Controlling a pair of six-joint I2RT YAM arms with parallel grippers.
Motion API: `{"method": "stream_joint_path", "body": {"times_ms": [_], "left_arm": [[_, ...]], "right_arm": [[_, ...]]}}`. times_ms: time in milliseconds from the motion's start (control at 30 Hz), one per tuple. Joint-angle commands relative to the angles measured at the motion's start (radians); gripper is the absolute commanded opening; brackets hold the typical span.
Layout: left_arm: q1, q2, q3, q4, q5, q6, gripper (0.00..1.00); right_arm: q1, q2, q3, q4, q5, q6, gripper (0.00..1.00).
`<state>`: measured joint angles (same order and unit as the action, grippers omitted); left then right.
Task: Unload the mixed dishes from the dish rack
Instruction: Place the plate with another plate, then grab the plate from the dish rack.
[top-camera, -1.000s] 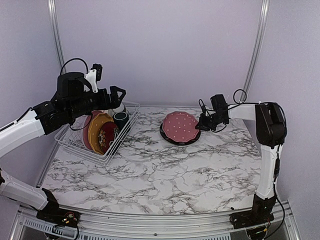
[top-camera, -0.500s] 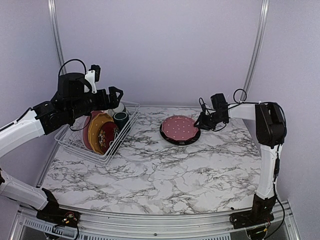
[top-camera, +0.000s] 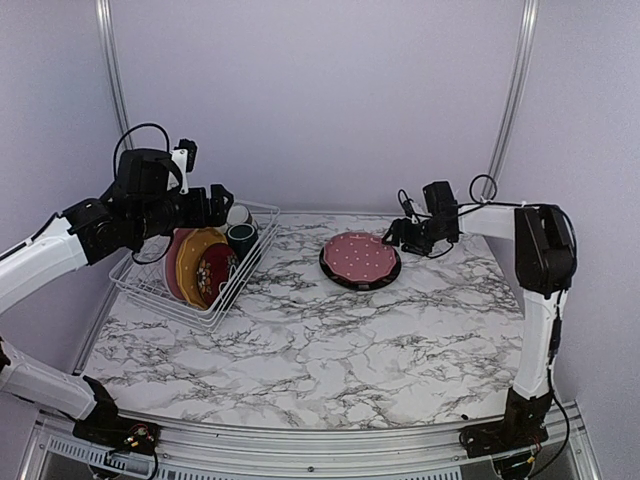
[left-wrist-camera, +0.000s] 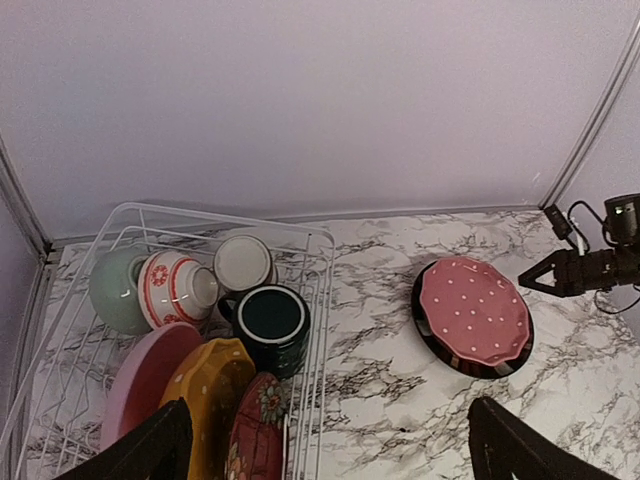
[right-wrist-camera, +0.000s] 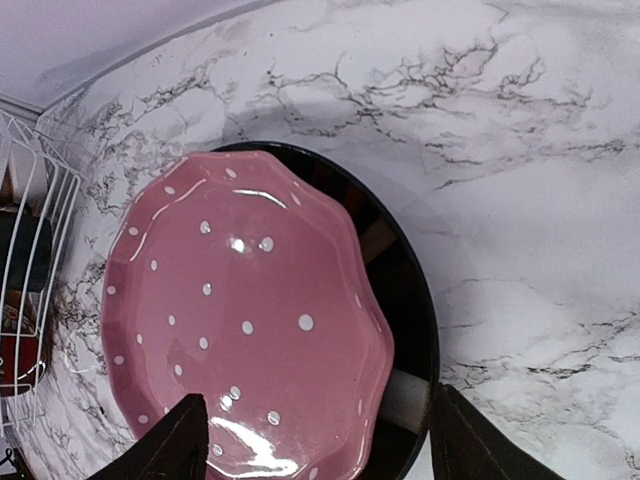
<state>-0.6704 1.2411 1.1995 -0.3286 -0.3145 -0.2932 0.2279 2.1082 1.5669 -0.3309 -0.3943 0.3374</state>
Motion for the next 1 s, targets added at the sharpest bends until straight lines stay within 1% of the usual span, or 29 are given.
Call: {"method": "stream_joint_path", "body": {"times_ms": [0, 100, 133, 200, 267, 300, 467, 700, 767, 967], "left_arm": [[0.069, -0.021, 0.005, -0.124, -0.053, 0.057, 0.99], [0.150, -0.042, -0.017, -0.146, -0.015, 0.074, 0.99], [0.178, -0.050, -0.028, -0.147, 0.001, 0.077, 0.99], [0.231, -0.066, -0.048, -0.145, 0.031, 0.094, 0.99], [0.274, -0.067, -0.064, -0.151, 0.060, 0.113, 0.99], [0.290, -0.062, -0.066, -0.156, 0.076, 0.121, 0.99], [0.333, -0.024, -0.078, -0.168, 0.104, 0.148, 0.99], [0.378, 0.042, -0.078, -0.169, 0.107, 0.168, 0.99], [0.392, 0.064, -0.074, -0.173, 0.116, 0.177, 0.97], [0.421, 0.119, -0.076, -0.169, 0.174, 0.190, 0.88]], "right_arm": [[-0.001, -0.130, -0.016, 0.023, 0.029, -0.052, 0.74], [-0.001, -0.219, -0.073, 0.047, 0.054, -0.075, 0.76], [-0.001, -0.245, -0.090, 0.055, 0.058, -0.084, 0.82], [-0.002, -0.300, -0.128, 0.075, 0.063, -0.098, 0.87], [-0.001, -0.356, -0.174, 0.105, 0.059, -0.106, 0.97], [-0.001, -0.381, -0.196, 0.121, 0.056, -0.107, 0.98], [-0.002, -0.496, -0.281, 0.183, 0.032, -0.100, 0.98], [-0.002, -0.625, -0.314, 0.159, 0.047, -0.105, 0.98], [-0.001, -0.655, -0.321, 0.156, 0.055, -0.110, 0.98], [-0.002, -0.717, -0.347, 0.164, 0.052, -0.114, 0.98]]}}
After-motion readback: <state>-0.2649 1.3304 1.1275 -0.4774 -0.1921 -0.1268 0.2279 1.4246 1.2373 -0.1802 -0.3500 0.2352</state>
